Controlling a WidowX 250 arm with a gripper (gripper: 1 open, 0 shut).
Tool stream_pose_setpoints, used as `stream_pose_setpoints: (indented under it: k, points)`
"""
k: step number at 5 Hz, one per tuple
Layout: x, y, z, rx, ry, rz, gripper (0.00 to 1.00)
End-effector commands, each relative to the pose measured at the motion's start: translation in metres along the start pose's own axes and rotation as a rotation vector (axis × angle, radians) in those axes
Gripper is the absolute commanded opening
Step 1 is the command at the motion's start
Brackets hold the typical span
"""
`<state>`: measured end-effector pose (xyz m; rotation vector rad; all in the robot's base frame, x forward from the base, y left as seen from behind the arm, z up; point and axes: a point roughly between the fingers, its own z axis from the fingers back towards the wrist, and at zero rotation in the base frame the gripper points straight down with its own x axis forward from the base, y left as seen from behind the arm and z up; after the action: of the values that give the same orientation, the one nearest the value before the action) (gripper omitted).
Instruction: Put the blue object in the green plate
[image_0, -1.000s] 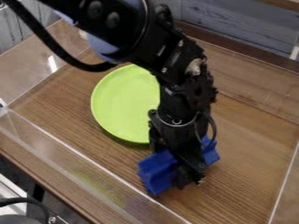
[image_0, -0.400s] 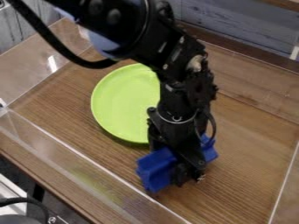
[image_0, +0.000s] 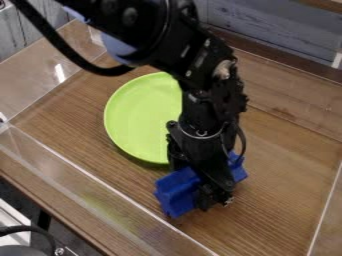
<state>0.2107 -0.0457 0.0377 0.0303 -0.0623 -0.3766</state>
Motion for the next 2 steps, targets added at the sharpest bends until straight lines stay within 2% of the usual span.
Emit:
stream_pose_setpoints:
  k: [1,2]
  points:
    - [0.0126,0.0060,0.0151,0.015,-0.065,0.014,0.00]
    - [0.0130,0.0080,0.0183,0.020,-0.068,0.022,0.00]
